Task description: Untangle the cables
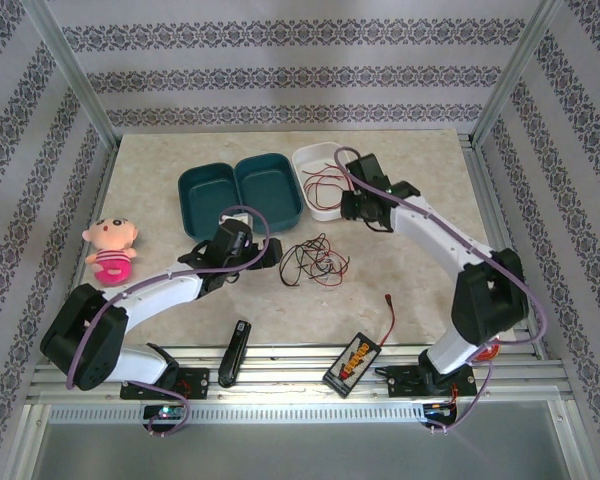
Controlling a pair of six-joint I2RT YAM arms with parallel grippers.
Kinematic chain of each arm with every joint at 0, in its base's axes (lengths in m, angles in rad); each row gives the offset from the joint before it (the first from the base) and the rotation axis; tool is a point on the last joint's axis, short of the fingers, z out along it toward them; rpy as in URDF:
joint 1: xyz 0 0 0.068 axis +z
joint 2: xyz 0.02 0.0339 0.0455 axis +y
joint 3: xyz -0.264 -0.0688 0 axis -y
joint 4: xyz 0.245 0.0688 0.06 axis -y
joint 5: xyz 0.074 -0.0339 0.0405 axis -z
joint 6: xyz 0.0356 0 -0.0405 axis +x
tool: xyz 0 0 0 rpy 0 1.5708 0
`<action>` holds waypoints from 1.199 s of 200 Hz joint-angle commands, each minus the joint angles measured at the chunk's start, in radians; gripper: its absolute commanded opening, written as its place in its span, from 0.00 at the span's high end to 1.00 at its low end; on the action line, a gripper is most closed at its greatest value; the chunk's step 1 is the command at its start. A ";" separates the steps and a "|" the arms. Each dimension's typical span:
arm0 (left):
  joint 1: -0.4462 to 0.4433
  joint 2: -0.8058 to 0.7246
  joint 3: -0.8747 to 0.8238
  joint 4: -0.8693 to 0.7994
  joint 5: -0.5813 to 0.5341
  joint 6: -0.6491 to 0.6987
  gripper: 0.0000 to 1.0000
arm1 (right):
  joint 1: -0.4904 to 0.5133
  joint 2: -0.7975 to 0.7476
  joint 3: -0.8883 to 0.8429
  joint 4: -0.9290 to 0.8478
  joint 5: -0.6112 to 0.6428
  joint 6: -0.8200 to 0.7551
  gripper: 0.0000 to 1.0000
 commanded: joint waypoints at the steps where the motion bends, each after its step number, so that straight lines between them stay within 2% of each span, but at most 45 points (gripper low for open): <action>1: -0.026 0.025 0.058 -0.010 -0.019 0.061 0.01 | 0.011 -0.081 -0.109 0.038 -0.045 0.004 0.68; 31: -0.069 0.078 0.121 0.002 -0.010 0.099 0.00 | 0.007 -0.109 -0.221 0.056 -0.092 -0.007 0.68; 67: -0.092 0.182 0.189 0.016 0.074 0.090 0.00 | 0.002 -0.086 -0.288 0.126 -0.182 0.002 0.71; 116: -0.115 0.294 0.238 0.046 0.167 0.069 0.00 | -0.013 -0.010 -0.300 0.197 -0.288 0.011 0.74; 145: -0.120 0.335 0.245 0.077 0.211 0.045 0.04 | -0.022 0.030 -0.298 0.229 -0.329 0.025 0.75; 193: -0.120 0.361 0.217 0.099 0.204 0.012 0.19 | -0.031 0.084 -0.285 0.245 -0.346 0.047 0.75; 240: -0.116 0.344 0.172 0.084 0.177 -0.006 0.42 | -0.036 0.114 -0.283 0.266 -0.370 0.056 0.75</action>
